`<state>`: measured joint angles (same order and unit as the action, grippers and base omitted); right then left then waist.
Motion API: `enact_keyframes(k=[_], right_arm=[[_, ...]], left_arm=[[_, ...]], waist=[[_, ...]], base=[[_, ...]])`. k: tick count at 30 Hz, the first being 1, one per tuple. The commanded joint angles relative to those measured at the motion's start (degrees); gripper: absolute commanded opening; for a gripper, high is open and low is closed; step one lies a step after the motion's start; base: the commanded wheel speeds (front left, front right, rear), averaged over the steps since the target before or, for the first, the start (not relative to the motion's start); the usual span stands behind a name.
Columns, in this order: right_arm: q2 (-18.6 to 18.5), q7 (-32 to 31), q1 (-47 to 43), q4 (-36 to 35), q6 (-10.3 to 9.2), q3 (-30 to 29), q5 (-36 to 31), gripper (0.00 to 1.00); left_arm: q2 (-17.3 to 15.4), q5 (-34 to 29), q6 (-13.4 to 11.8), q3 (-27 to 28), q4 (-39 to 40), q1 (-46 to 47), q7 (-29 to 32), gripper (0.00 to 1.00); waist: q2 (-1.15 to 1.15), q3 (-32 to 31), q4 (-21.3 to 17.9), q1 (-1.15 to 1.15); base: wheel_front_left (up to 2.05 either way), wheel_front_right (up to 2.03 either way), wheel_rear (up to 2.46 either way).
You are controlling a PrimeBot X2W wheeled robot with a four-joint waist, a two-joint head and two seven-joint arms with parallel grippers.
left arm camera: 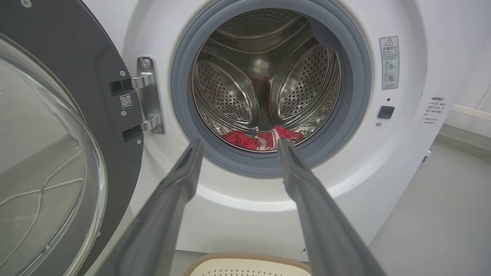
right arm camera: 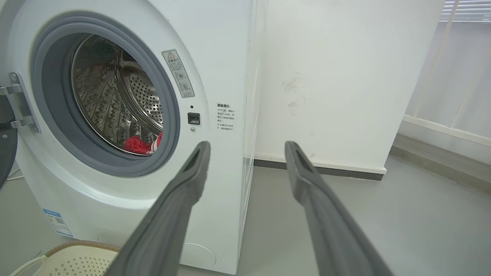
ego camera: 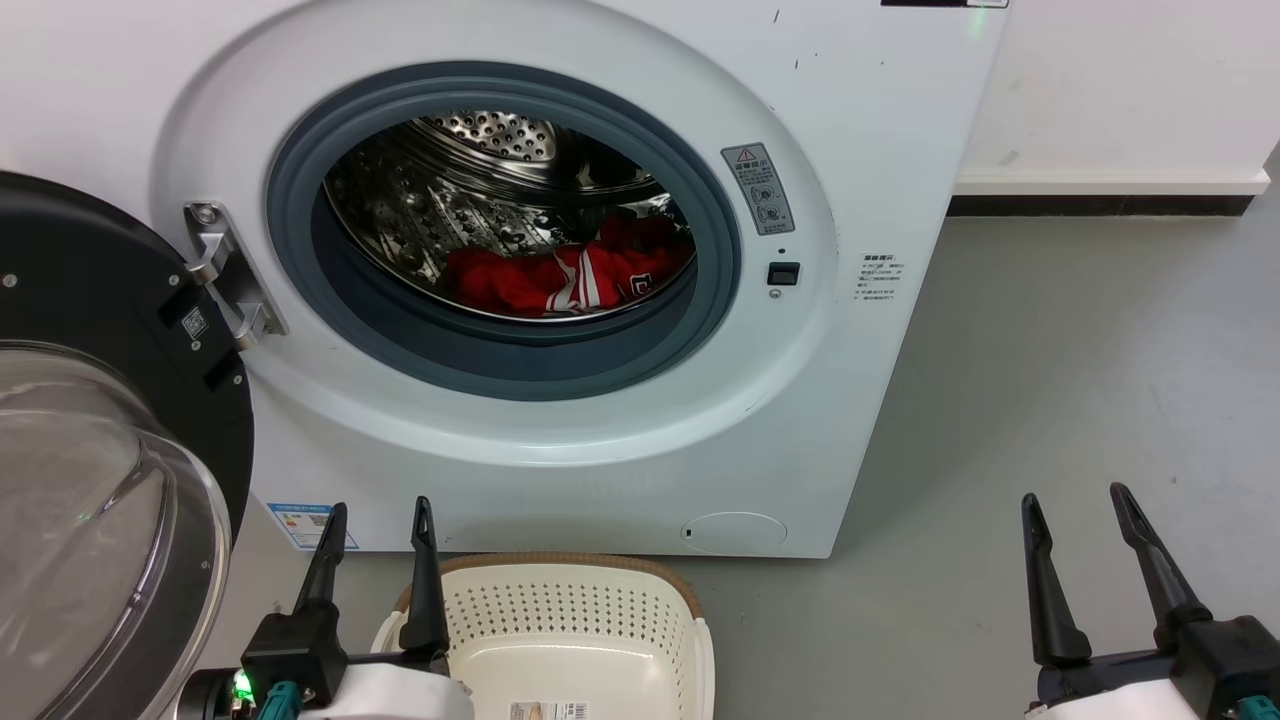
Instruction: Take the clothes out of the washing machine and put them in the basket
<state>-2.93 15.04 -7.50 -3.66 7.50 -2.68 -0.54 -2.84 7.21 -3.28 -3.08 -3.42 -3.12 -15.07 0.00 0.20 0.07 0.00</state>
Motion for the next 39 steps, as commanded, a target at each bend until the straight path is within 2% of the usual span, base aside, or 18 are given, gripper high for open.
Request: enact_keyframes(k=[1, 14, 22, 28, 39], right_arm=[[0.1, 0.2, -0.6, 0.0, -0.02, 0.1, 0.2, 1.00], [0.1, 0.2, -0.5, 0.2, -0.02, -0.1, 0.6, 1.00], [0.1, 0.2, 0.7, -0.1, -0.02, -0.1, 0.5, 1.00], [0.1, 0.2, 2.6, -0.8, -0.03, 0.3, 0.5, 1.00], [0.1, 0.2, 9.2, -1.9, -0.03, 1.3, 0.3, 1.00]], left_arm=[[-0.1, 0.1, -0.2, 0.2, -0.1, -0.3, -0.2, 1.00], [-0.1, -0.2, -0.2, 0.3, -0.9, -0.1, -0.2, 1.00], [-0.1, -2.5, 1.4, -0.3, -4.9, 4.6, -0.2, 1.00], [-0.8, -4.0, 3.8, -0.3, -12.5, 14.2, -0.2, 1.00], [-3.4, -4.5, 7.3, -0.5, -30.6, 39.7, -0.2, 1.00]], waist=[[0.00, 0.0, 0.0, 0.00], [0.00, 0.2, 0.1, 0.00], [0.00, 1.6, 0.3, 0.00], [0.00, 5.4, -0.3, 0.00], [0.00, 16.5, -4.1, 0.00]], base=[[0.00, 0.00, 0.00], [0.00, 0.00, 0.00], [0.00, 0.00, 0.00], [0.00, 0.00, 0.00], [0.00, 0.00, 0.00]])
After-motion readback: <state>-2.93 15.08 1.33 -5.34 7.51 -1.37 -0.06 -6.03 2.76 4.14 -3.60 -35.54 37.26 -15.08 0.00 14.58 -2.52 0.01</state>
